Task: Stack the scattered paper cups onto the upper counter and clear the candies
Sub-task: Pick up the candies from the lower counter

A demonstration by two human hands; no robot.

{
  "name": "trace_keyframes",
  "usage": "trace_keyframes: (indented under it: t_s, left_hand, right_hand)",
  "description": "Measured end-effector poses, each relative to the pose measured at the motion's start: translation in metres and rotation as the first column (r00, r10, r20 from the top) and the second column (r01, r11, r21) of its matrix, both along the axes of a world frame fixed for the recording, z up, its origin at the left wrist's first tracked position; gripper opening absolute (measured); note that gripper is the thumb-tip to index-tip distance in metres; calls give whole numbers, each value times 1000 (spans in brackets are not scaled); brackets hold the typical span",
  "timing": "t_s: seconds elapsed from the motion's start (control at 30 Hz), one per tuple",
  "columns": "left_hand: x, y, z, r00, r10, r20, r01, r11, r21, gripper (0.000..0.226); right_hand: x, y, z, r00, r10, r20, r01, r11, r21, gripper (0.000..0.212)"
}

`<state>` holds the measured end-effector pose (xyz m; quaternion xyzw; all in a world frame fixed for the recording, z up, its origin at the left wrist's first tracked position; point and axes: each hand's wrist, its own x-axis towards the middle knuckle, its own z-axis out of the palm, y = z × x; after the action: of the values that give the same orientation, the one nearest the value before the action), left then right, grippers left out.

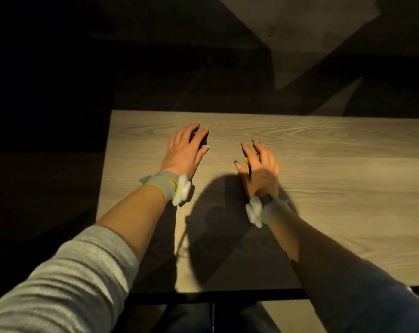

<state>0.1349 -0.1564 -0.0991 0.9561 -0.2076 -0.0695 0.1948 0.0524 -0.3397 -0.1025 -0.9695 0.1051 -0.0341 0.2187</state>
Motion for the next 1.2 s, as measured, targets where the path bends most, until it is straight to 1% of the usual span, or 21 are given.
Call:
trace_keyframes:
  t_s: [0.07, 0.13, 0.3, 0.4, 0.47, 0.57, 0.63, 0.73, 0.77, 0.83, 0.87, 0.93, 0.97, 1.03, 1.1, 1.2]
  left_hand:
    - [-3, 1, -3, 998, 32, 54, -29, 998, -58, 39]
    - [-5, 0, -4, 996, 67, 64, -62, 995, -82, 33]
    - [-3, -3, -6, 991, 118, 56, -113, 990, -90, 30]
    - [-1, -2, -5, 995, 83, 50, -78, 993, -93, 32]
    - [2, -1, -2, 996, 39, 77, -36, 998, -42, 34]
    - [7, -2, 6, 996, 22, 84, -23, 1000, 15, 31]
    - [12, -2, 12, 999, 48, 26, -49, 998, 48, 33]
    - [18, -3, 22, 994, 52, -94, -43, 994, 98, 38]
    - [19, -2, 27, 989, 50, -140, -38, 996, 85, 39]
    - [19, -1, 33, 960, 66, -273, -72, 997, -14, 37]
    - [17, 1, 35, 939, 75, -335, -102, 993, -66, 36]
    - [14, 2, 41, 907, 95, -411, -154, 982, -113, 38]
    - [14, 1, 45, 895, 99, -435, -167, 979, -121, 38]
    - [15, -5, 52, 879, 119, -462, -198, 972, -126, 38]
    - [15, -17, 67, 892, 122, -436, -204, 968, -146, 38]
    - [18, -33, 81, 901, 72, -428, -152, 976, -157, 31]
  right_hand:
    - [2, 2, -1, 998, 0, 56, 1, 1000, -14, 41]
    - [5, 4, 1, 996, -9, 91, 10, 1000, -9, 33]
    - [12, 8, 2, 998, -36, 59, 37, 999, -14, 19]
    - [14, 7, 4, 999, -7, 39, 7, 1000, -10, 16]
    - [15, 4, 5, 999, 50, 9, -50, 999, -12, 16]
    - [13, -6, 8, 992, 121, -26, -122, 991, -59, 24]
    - [15, -10, 12, 993, 93, -76, -97, 994, -49, 29]
    - [16, -8, 23, 983, -53, -176, 58, 998, 22, 34]
    - [16, -8, 27, 979, -85, -186, 94, 995, 41, 36]
    - [17, -10, 32, 972, -134, -193, 150, 986, 70, 37]
    - [15, -12, 36, 971, -151, -188, 169, 982, 87, 37]
    - [13, -17, 44, 967, -186, -172, 208, 971, 117, 32]
    - [12, -20, 48, 964, -206, -170, 229, 966, 124, 30]
    - [11, -28, 59, 959, -241, -152, 262, 955, 137, 35]
    - [6, -40, 75, 959, -262, -110, 276, 951, 142, 37]
    - [7, -52, 89, 966, -234, -107, 245, 963, 112, 28]
